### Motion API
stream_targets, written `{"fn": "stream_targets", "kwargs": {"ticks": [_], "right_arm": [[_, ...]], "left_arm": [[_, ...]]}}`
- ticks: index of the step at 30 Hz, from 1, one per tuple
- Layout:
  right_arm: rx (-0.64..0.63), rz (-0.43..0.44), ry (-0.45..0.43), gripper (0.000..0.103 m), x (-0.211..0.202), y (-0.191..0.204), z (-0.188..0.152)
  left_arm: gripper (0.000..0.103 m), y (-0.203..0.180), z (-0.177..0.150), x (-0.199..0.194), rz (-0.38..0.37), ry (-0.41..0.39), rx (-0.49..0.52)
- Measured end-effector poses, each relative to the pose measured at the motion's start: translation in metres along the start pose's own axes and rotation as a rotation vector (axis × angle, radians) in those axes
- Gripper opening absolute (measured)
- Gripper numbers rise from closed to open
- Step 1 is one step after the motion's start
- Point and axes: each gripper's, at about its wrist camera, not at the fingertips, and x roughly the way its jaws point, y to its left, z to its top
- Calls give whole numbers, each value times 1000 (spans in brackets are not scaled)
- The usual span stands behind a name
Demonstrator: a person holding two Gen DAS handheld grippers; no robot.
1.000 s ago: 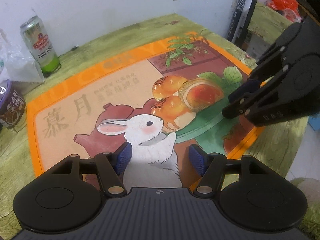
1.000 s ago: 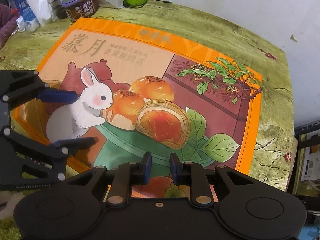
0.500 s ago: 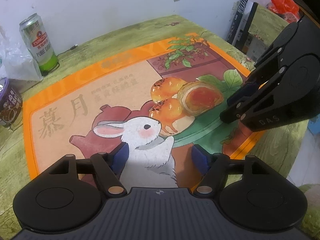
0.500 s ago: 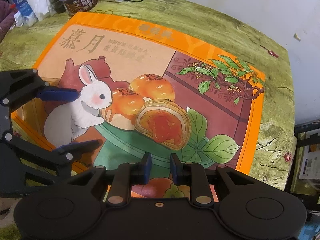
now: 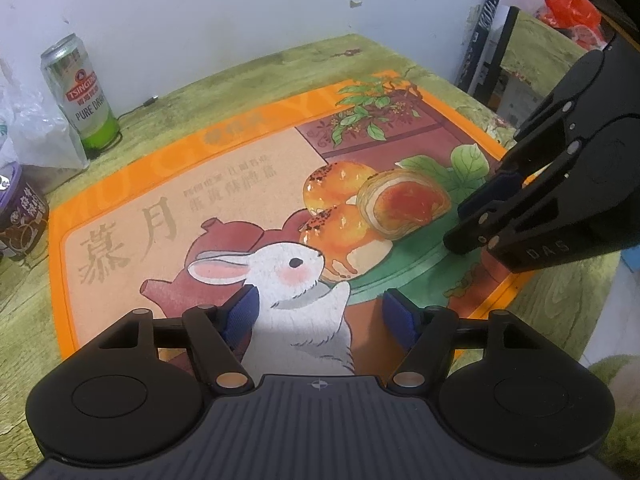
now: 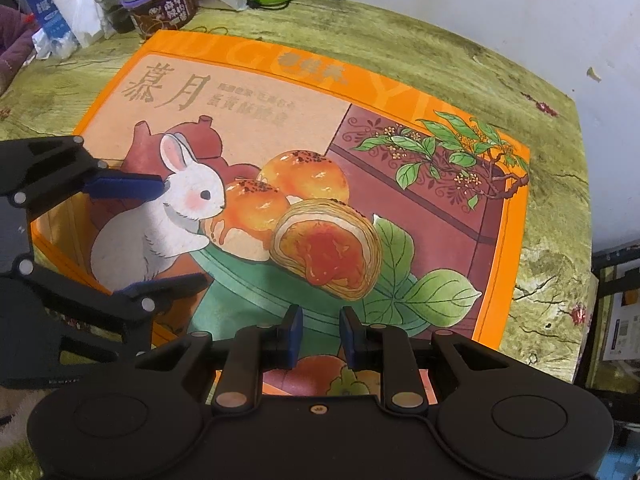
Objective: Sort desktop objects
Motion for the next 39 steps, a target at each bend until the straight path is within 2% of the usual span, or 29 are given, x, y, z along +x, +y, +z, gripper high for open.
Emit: {"fn": "stream_targets", "kwargs": {"ticks": [10,14,19,24,27,31,33,35,39], "right_arm": [[-40,40,-55,24,-4,-4,-9],[-42,77,-97,32,-5,-6,-18],[-72,81,-152,32,-8,-5,-28],[-27,141,-187,32,-20,-16,-40],[-21,130,-205,32,-25,-23,-49],[-12,126,-193,32,-19,-29,-57],[-10,126,-202,32,-20,-29,-59],[11,132,-213,32,-25,-32,-59],[101,134,-256,32,-41,-46,-62]], "left_arm": [[68,-13,-7,-16,87,16,-85],[68,-16,-20,-21,110,61,-156],[69,-19,-34,-32,148,73,-220],[68,-18,-44,-47,215,74,-268],[69,-13,-47,-53,252,78,-303],[69,-4,-49,-47,229,132,-369],[70,-3,-50,-45,226,134,-389],[69,1,-48,-47,217,121,-406],[70,14,-49,-68,220,24,-418]]}}
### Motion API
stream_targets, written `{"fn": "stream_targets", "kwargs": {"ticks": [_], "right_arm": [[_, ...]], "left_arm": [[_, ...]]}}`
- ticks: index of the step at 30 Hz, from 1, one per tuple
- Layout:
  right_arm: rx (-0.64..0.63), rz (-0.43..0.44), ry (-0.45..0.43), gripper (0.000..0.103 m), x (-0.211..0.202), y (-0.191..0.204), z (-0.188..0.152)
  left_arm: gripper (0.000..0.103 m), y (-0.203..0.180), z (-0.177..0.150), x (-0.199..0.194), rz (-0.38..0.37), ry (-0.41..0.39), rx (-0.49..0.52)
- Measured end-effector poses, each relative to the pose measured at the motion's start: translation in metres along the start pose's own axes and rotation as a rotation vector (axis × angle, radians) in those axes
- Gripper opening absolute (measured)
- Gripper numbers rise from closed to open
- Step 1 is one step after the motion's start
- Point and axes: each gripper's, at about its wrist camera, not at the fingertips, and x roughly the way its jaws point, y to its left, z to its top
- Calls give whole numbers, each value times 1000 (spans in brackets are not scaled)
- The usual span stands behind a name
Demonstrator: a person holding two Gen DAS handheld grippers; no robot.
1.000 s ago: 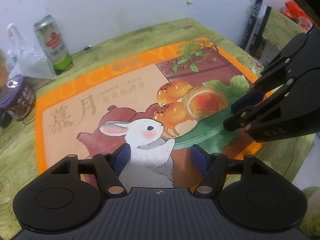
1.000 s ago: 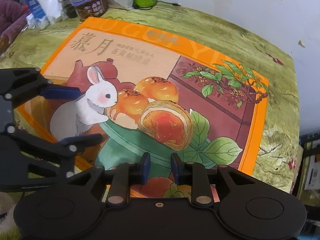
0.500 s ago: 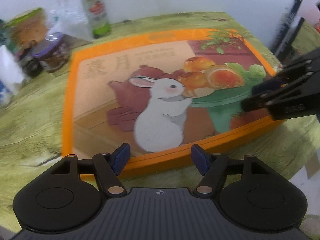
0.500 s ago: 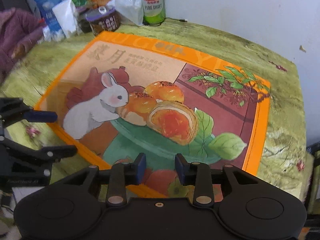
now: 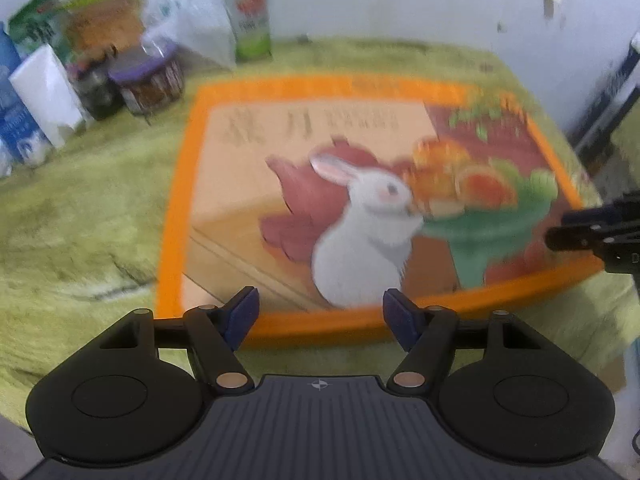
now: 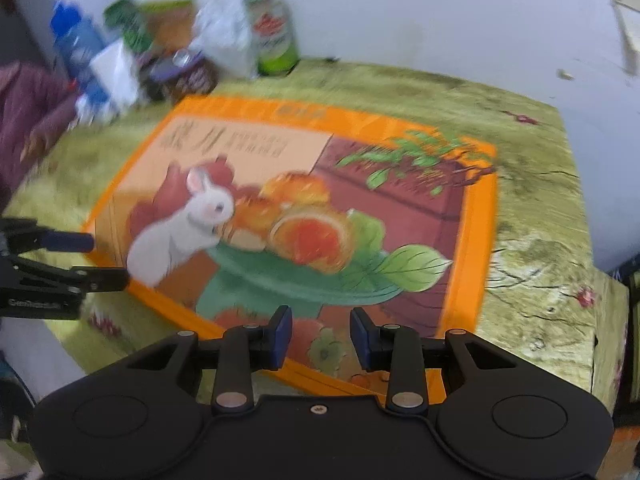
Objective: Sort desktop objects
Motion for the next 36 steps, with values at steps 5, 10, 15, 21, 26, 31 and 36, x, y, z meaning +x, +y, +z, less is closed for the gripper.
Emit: {"fn": "stream_targets", "kwargs": {"ticks": [5,10,15,21,26,31,36], "right_arm": [[132,-39,-13,36,-13,-20,-1],[269,-72,-15,53,-20,-29,0],[400,-102,-10,66,-16,-34,-1],[534,-92,-11,74,-11,-51,0],[553,-63,5,75,5,-71,4],[513,-27,33,76,18,-84,13],[464,6,75,77,30,-93,20]], "left_arm": [[73,40,2,-3,-10,-42,-51],[77,87,5,9,-70,-34,-149],[78,114,13,27,-179,-20,-214],[79,119,19,40,-219,-3,-194],[80,116,21,43,-205,-3,-211],[81,103,26,44,-159,5,-227],[82,87,32,48,-70,25,-218]]}}
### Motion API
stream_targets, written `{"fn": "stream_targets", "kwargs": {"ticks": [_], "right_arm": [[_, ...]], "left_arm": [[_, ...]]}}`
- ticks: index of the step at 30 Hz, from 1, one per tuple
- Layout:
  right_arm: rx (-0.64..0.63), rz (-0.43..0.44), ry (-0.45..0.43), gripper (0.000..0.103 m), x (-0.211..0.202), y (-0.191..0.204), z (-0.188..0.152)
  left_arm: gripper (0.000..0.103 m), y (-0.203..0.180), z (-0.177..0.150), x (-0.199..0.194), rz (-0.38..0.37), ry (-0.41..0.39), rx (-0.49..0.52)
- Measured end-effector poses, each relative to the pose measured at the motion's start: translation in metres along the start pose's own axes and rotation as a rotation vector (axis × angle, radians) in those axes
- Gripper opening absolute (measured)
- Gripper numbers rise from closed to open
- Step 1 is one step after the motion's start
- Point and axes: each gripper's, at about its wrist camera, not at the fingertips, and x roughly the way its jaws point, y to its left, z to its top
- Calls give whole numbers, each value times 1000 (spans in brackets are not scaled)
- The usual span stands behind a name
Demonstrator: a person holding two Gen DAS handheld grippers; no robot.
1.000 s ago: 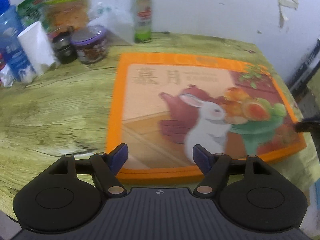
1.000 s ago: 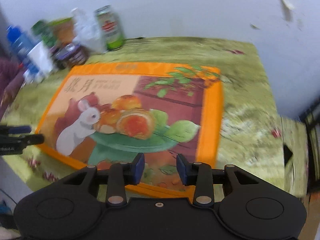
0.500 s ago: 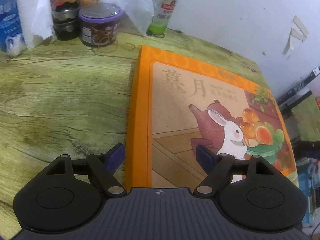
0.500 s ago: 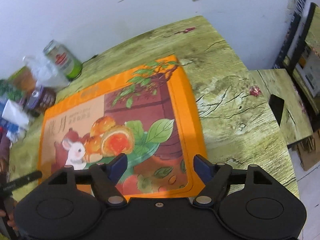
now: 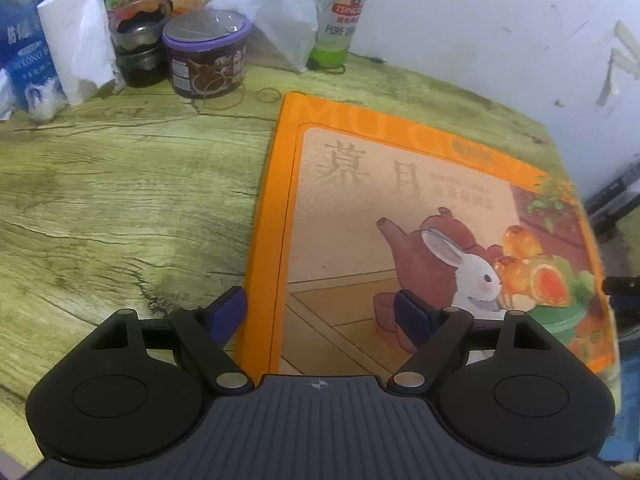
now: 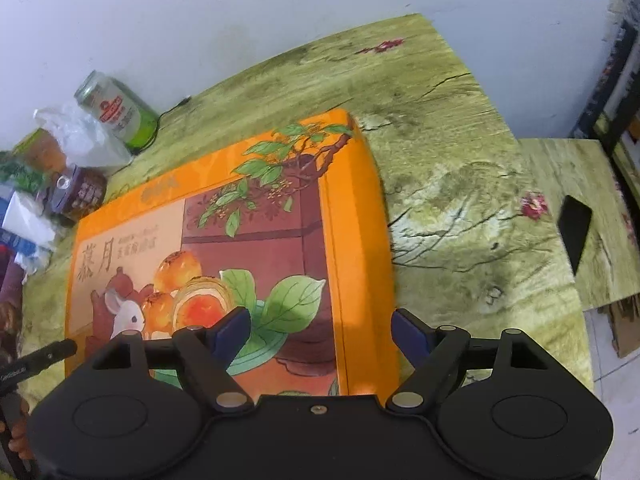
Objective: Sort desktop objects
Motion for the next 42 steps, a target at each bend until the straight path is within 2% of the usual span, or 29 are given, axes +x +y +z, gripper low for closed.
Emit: {"fn": "stream_targets", "kwargs": {"ticks": [4,12,23,32,38,42], "right_arm": [[-51,-7,43,79,10,2,1],[-75,-1,76,79,14,1,3],[-102,-37,91,80,18,7,4],[-76,-58,72,76,19,6,3],[-49,-75,72,76,20,8,2],[-28,-93,77,76,20,11,3]], "left_arm": [[83,-5,1,2,39,5,-14],[89,-20,5,9,87,7,36],[92,-35,14,18,57,7,91],[83,-43,23,21,13,26,136],[80,-30,28,8,2,6,123],[80,-15,33,1,27,1,131]]}}
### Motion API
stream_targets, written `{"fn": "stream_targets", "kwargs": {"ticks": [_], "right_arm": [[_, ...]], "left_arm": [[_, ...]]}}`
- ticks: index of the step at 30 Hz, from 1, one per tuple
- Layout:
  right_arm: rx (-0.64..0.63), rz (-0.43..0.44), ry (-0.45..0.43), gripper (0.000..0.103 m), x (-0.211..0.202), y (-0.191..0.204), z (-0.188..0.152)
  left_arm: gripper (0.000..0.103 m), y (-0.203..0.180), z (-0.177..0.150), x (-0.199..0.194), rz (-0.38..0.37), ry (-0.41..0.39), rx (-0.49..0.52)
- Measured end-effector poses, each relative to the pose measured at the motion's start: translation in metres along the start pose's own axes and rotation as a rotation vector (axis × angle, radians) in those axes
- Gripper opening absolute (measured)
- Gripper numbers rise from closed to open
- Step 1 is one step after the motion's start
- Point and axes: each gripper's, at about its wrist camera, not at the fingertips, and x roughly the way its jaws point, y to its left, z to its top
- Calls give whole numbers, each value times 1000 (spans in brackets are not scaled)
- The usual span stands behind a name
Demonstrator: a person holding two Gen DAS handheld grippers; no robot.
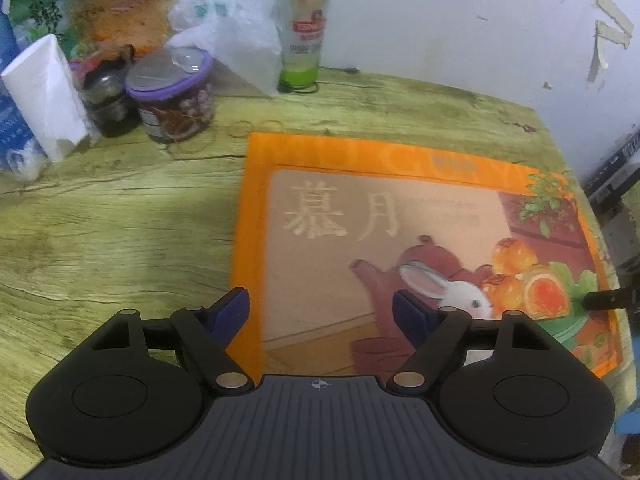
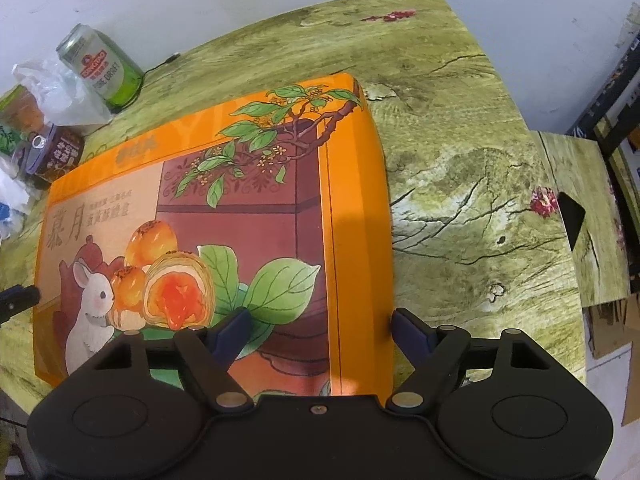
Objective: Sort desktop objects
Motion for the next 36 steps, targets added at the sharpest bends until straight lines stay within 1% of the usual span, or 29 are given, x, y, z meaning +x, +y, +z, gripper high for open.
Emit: {"fn": "stream_targets", "kwargs": {"ticks": [4,9,15,21,25,33,35,36], "right_arm": [[15,-25,-4,74,-2,3,0],[28,-40,-24,75,-1,4,-4],[44,-52,-40,76,0,6,-4],[54,-64,-52,76,-2,8,-6],[55,-77,-56,76,-2,11,-6],[50,-90,-64,76,-2,14,-8],[40,-103,-65,74,-4,17,-7],[28,-119,-68,68,-5,19,-6]], "left_arm": [[80,17,1,3,16,27,-20],[80,28,-4,15,-2,72,-21],[81,30,-5,25,-46,95,-2],[81,22,-1,30,-74,103,33],[84,19,0,32,-75,110,56],[84,18,2,33,-75,120,74],[84,18,2,33,-76,120,75],[84,18,2,33,-77,120,75]]}}
